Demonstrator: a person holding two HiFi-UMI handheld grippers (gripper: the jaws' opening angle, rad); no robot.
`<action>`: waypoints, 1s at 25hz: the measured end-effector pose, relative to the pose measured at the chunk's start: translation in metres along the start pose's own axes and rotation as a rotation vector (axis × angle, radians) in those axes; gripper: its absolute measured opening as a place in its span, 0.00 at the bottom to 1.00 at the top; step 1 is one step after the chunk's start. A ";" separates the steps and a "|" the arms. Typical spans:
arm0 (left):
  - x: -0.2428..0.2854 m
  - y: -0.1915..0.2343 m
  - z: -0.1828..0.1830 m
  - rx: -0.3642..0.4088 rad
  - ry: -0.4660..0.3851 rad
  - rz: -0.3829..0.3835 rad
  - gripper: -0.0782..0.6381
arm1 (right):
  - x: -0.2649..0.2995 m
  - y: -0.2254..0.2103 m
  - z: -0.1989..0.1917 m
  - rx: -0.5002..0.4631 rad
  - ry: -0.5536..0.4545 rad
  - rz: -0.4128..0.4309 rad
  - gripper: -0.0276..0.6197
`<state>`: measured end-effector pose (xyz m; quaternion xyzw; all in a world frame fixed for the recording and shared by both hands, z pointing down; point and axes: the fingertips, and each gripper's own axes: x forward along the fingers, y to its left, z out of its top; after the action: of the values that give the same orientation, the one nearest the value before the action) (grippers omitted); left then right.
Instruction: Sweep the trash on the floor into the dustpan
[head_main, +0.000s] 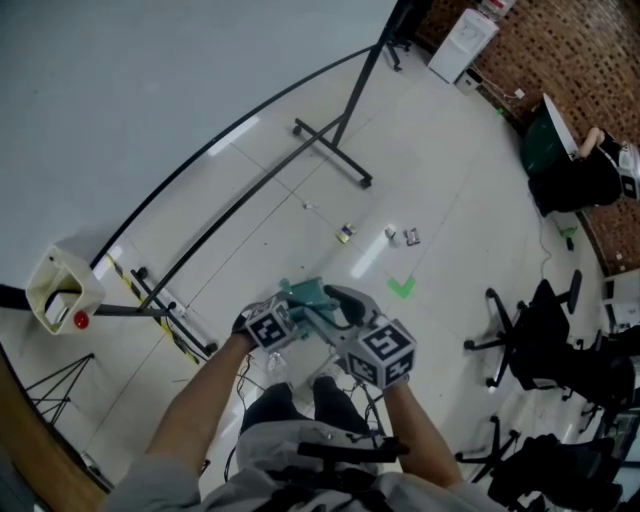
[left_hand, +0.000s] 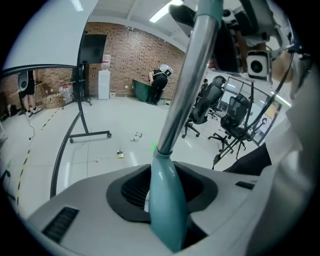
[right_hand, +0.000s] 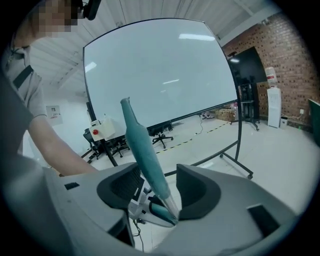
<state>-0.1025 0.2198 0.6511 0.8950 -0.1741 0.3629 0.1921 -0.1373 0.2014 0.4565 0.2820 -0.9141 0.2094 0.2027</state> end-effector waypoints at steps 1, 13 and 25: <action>0.000 -0.001 0.000 -0.004 0.000 -0.004 0.29 | 0.002 0.000 0.002 -0.013 -0.004 -0.006 0.34; -0.008 -0.006 0.017 0.069 0.033 0.066 0.26 | -0.018 -0.006 0.022 -0.164 -0.058 -0.062 0.19; -0.013 -0.027 0.058 0.172 0.086 0.102 0.24 | -0.068 -0.040 0.040 -0.100 -0.148 -0.137 0.18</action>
<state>-0.0652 0.2183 0.5969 0.8819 -0.1791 0.4238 0.1030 -0.0721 0.1811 0.4008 0.3481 -0.9144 0.1276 0.1624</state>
